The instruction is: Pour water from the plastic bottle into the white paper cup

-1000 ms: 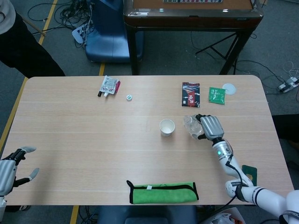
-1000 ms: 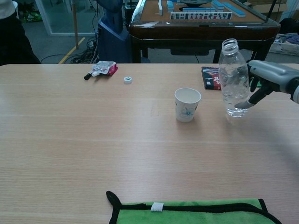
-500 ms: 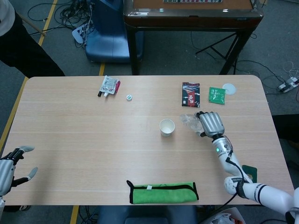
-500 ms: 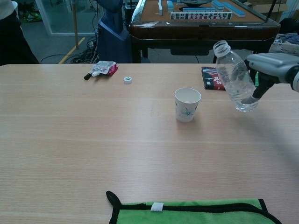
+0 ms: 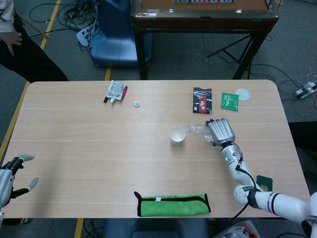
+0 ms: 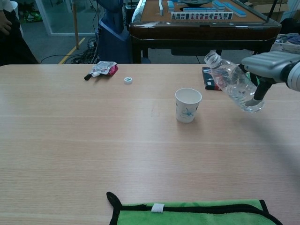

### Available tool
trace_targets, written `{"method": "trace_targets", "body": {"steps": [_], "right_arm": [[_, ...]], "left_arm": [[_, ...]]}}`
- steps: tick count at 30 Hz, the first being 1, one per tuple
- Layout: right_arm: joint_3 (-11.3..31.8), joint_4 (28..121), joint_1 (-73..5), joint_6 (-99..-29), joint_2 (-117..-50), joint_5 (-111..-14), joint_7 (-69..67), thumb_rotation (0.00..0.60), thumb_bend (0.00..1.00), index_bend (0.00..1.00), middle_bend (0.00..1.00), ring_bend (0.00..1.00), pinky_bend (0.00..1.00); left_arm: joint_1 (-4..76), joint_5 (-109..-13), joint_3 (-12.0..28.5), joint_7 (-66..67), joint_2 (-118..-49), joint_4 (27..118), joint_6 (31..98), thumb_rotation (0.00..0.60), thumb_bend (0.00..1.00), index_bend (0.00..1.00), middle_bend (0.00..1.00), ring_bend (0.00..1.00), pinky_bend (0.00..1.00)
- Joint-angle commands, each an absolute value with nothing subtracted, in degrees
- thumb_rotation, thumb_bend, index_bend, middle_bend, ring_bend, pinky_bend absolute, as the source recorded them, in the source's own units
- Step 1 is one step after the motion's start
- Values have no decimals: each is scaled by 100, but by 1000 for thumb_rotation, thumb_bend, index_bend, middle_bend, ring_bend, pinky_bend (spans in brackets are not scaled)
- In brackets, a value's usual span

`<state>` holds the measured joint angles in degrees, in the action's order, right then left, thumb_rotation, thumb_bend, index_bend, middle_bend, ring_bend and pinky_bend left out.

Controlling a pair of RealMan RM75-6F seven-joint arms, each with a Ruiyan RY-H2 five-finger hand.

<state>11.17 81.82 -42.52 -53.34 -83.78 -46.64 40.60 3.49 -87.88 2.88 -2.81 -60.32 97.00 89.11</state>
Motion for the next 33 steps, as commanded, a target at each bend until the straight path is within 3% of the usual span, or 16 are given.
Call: {"method": "trace_targets", "body": {"steps": [1, 33], "right_arm": [[1043, 8315, -4372, -5437, -8329, -4392, 4356, 600, 307, 562, 590, 470, 487], [696, 8426, -5192, -6061, -8398, -2975, 6005, 600, 318, 565, 597, 478, 492]], "left_arm": [[348, -8790, 288, -280, -6029, 9705, 8914, 600, 213, 300, 293, 415, 593], [334, -8757, 319, -364, -5973, 9731, 8929, 600, 213, 300, 293, 415, 593]]}}
